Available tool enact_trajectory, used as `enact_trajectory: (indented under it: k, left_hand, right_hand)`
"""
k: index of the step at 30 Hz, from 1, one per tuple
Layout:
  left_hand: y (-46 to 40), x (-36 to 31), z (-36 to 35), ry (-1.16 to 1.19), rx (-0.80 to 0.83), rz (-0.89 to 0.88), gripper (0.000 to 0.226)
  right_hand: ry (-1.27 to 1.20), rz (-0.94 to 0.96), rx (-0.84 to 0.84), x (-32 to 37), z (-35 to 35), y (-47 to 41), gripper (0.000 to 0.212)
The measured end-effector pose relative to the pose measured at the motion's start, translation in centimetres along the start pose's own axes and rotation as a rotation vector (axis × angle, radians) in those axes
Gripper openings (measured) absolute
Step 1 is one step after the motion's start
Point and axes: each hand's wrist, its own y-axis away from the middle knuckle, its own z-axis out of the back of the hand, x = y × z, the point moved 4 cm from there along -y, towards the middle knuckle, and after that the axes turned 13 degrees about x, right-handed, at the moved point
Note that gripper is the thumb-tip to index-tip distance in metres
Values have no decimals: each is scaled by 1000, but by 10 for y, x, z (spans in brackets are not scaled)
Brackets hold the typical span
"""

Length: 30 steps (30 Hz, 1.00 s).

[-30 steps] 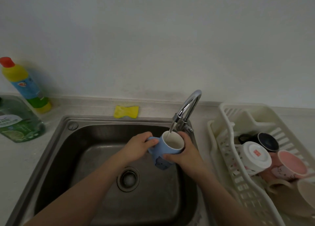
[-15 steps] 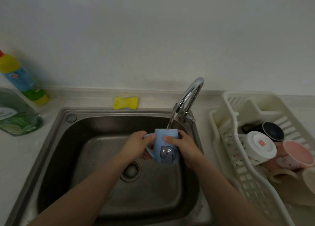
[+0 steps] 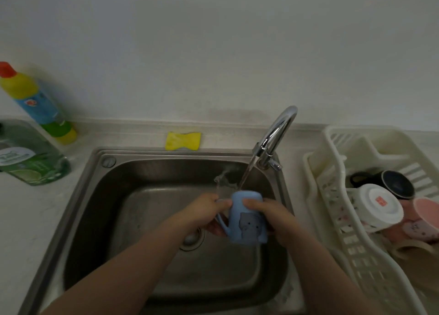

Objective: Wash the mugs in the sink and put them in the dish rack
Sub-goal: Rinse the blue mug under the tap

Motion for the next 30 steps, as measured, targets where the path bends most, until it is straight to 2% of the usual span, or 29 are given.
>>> enact_trajectory:
  k: [2,4,8,13,16,21,25,28,30]
  left_hand:
    - [-2,-5,14,31,-138,-135,24]
    - [5,-11,32,-8,-238,-260,19]
    - [9,-18,27,-195,-186,-359,17]
    - [14,-16,42,-217,-328,-427,17]
    - [13,-21,28,-350,-225,-424,13]
    - [12,-17,35,-232,-268,-286,16]
    - [13,3,10,-140,-38,-83,28]
    - [17,21,-7,129,-22,109,31]
    - [18,35,-4,256,-33,224,37]
  right_hand:
    - [40,133,0,20,-4,-5,62]
    - [186,263,-10,33,-18,-4,56]
    - [206,452,-29,29,-14,17,58]
    - [238,484,3,36,-24,7,64]
    - [194,496,-27,24,-13,17,63]
    - [99,348,7,19,-22,6,46]
    - [18,107,10,-14,-13,17,53]
    - [48,-146,6,-27,-12,7,61]
    - [113,-270,-6,-33,-18,5,59]
